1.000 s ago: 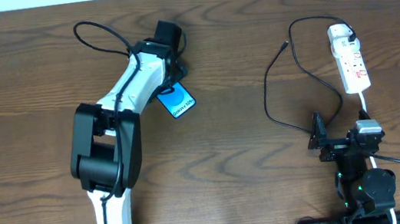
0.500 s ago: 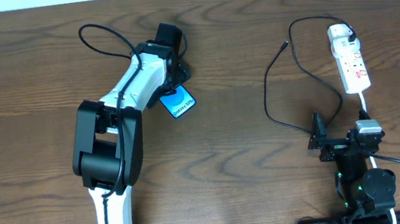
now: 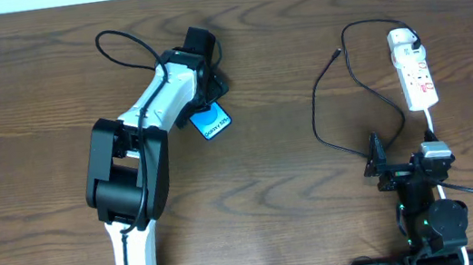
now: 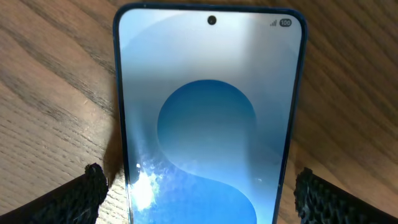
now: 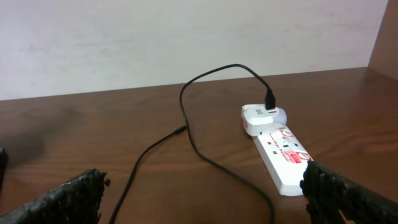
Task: Plug charger to phone and switch on socket
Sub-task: 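Lower the left gripper and close it on the phone's top edge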
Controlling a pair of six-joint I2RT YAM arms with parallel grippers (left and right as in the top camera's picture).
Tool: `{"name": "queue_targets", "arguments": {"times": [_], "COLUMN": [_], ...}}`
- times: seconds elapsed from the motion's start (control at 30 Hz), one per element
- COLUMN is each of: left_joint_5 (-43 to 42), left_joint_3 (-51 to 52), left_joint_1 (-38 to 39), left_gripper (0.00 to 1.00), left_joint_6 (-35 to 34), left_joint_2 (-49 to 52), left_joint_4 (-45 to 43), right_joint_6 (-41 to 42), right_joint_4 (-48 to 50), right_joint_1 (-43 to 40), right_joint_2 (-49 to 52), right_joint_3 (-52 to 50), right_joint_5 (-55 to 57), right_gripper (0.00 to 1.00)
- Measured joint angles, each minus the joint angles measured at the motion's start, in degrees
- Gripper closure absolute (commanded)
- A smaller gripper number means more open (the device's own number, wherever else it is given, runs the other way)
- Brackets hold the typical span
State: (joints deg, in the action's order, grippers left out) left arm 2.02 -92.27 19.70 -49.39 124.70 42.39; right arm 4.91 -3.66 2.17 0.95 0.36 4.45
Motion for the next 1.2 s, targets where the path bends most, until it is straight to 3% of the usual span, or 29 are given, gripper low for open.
{"name": "queue_targets", "arguments": {"times": [0.4,0.63,0.93,1.03,1.2], "left_joint_5": [-0.4,-1.5,-2.4,-2.6,-3.1], "left_joint_3": [-0.3,-0.4,-0.4,-0.4,-0.8], "left_joint_1": [0.0,0.0,0.1,0.1,0.1], "left_gripper": [0.02,0.12,0.16,0.27,0.28], "left_joint_6": [-1.0,-1.0,-1.2,-1.2,0.0], "left_joint_2": [1.2,1.2,1.2,1.2,1.3], "left_joint_4": [0.3,2.0,4.2,4.5,5.3], "right_joint_6": [0.0,0.0,0.0,0.0,0.0], "right_joint_4": [0.0,0.0,0.0,0.0,0.0], "right_joint_1": [0.0,0.0,0.0,0.0,0.0], "right_joint_2": [0.0,0.0,0.0,0.0,0.0], "right_joint_3": [0.0,0.0,0.0,0.0,0.0], "right_joint_5": [0.0,0.0,0.0,0.0,0.0], "right_gripper": [0.01,0.01,0.01,0.01,0.01]}}
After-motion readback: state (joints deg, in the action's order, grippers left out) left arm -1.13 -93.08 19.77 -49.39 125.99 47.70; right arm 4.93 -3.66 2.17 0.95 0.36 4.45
